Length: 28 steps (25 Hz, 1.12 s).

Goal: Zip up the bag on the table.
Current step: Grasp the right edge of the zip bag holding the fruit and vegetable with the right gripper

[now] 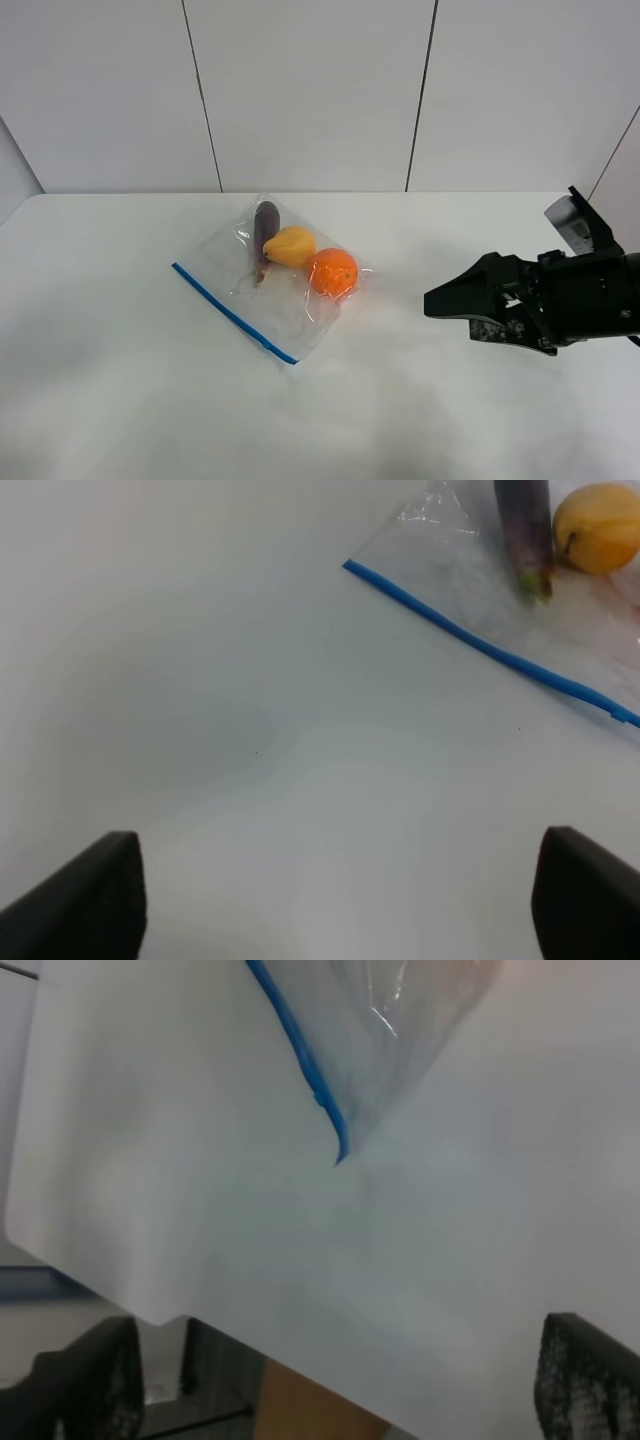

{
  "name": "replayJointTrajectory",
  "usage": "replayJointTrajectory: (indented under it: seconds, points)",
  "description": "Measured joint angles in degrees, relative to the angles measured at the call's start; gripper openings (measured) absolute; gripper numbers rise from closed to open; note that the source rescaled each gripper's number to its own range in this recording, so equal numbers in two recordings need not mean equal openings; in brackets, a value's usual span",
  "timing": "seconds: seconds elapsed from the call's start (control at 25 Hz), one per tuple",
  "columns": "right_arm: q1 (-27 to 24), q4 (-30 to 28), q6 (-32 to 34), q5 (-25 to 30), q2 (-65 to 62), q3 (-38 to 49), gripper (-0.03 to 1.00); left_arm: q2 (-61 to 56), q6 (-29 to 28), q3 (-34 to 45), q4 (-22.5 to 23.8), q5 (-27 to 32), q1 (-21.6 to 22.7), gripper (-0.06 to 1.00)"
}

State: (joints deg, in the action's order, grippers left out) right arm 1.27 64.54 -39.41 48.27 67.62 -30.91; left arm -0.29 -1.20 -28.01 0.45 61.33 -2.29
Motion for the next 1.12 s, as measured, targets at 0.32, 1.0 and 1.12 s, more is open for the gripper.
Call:
replayJointTrajectory:
  seconds: [0.32,1.0,1.12]
  points:
    - [0.0,8.39,-11.43,3.12,12.25,-0.06,0.93,0.0,0.0,0.0,0.0,0.0,0.0,1.0]
    - [14.15,23.7,-23.92,-3.55,33.05,-9.11,0.93,0.0,0.0,0.0,-0.05,0.0,0.0,1.0]
    - [16.21,25.74,-23.92,-4.89,36.54,-11.06,0.93,0.0,0.0,0.0,-0.05,0.0,0.0,1.0]
